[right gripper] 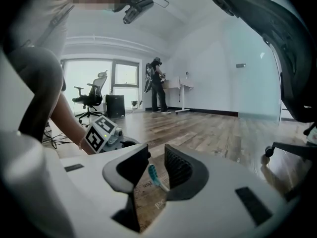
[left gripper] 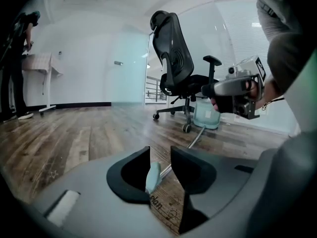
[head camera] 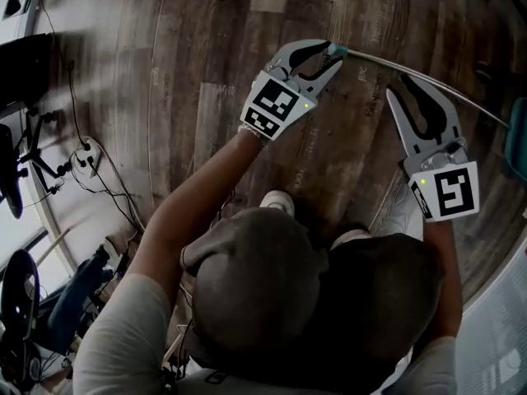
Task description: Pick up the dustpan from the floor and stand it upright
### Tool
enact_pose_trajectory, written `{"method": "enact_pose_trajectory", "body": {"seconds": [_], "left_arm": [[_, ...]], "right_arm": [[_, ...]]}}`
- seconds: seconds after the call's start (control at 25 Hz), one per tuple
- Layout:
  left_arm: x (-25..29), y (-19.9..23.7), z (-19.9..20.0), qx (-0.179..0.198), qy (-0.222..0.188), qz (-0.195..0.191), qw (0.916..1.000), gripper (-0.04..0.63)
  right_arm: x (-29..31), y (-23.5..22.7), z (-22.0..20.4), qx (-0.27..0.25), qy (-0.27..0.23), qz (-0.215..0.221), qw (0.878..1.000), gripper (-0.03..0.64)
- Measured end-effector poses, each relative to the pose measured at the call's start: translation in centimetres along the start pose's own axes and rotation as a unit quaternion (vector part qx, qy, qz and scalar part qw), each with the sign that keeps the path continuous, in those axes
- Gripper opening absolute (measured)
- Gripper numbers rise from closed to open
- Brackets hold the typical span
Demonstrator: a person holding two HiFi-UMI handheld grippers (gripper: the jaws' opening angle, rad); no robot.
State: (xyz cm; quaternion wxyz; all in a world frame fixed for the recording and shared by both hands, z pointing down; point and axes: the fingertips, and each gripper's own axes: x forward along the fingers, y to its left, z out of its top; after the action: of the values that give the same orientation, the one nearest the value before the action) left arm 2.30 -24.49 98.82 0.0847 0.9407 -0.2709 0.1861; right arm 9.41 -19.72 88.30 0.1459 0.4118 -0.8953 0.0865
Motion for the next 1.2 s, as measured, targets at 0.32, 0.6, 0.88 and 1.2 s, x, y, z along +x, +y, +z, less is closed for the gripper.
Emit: {"method": "enact_pose_trajectory", "body": {"seconds": [0.32, 0.6, 0.88, 1.2], "left_arm": [[3.6, 1.3, -4.0, 0.007, 0.024, -0.014, 0.9996, 0.147], [4.1, 1.7, -3.9, 0.018, 0.028, -0.023, 0.9992, 0.107], [3.1, 1.1, -3.3, 0.039, 0.032, -0.017, 0.9986, 0.101], [0.1, 0.9, 1.2, 0.039, 0.02, 0.004, 0.9991, 0.101]], "right_arm": [[-0.6, -1.0, -0.9, 0.015, -0.008, -0.012, 1.0, 0.095], [-1.0, -1.1, -1.1, 0.021, -0.005, -0.015, 1.0, 0.095], [-1.1, -0.7, -1.1, 0.024, -0.003, -0.01, 1.0, 0.095], [-3.4, -0.6, 0.6, 0.04, 0.006, -0.023, 0.999, 0.095]]}}
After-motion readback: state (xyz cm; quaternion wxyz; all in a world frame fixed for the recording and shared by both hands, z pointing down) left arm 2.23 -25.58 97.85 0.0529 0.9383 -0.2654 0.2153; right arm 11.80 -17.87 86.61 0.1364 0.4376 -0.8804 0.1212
